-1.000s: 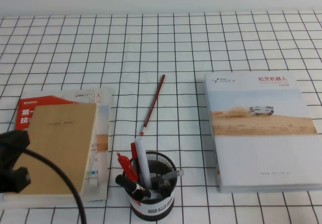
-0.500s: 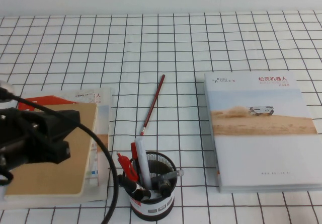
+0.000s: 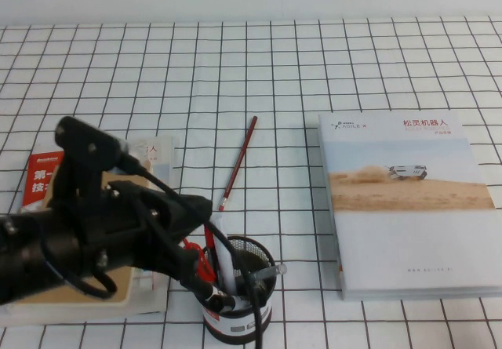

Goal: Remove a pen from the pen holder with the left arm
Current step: 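Take a marker out of the pen holder and lay it on the table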

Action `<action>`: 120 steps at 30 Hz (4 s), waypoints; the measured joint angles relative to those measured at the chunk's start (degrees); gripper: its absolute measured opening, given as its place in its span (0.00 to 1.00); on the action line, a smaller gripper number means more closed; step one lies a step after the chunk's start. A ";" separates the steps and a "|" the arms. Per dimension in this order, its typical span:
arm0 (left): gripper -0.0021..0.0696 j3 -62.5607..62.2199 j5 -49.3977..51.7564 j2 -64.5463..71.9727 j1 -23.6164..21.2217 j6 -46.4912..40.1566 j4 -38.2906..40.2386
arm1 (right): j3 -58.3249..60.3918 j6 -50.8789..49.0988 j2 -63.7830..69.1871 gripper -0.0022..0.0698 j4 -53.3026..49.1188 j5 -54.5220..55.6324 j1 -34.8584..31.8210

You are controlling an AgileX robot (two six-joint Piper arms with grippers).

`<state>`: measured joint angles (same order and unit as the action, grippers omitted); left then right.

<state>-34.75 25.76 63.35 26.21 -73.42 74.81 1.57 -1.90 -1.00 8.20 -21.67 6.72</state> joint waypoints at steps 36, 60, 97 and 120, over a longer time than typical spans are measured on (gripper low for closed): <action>0.46 -3.00 -12.56 6.58 6.76 0.89 1.95 | 0.00 0.00 0.00 0.01 0.00 0.00 0.00; 0.48 -8.08 -6.92 15.69 6.76 6.84 -0.74 | 0.00 0.00 0.00 0.01 0.00 0.00 0.00; 0.41 -8.41 -5.28 15.08 6.76 20.69 -15.11 | 0.00 0.00 0.00 0.01 0.00 0.00 0.00; 0.13 -8.41 -2.84 15.08 6.76 20.77 -15.22 | 0.00 0.00 0.00 0.01 0.00 0.00 0.00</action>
<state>-43.17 22.92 78.43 32.97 -52.64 59.58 1.57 -1.90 -1.00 8.20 -21.67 6.72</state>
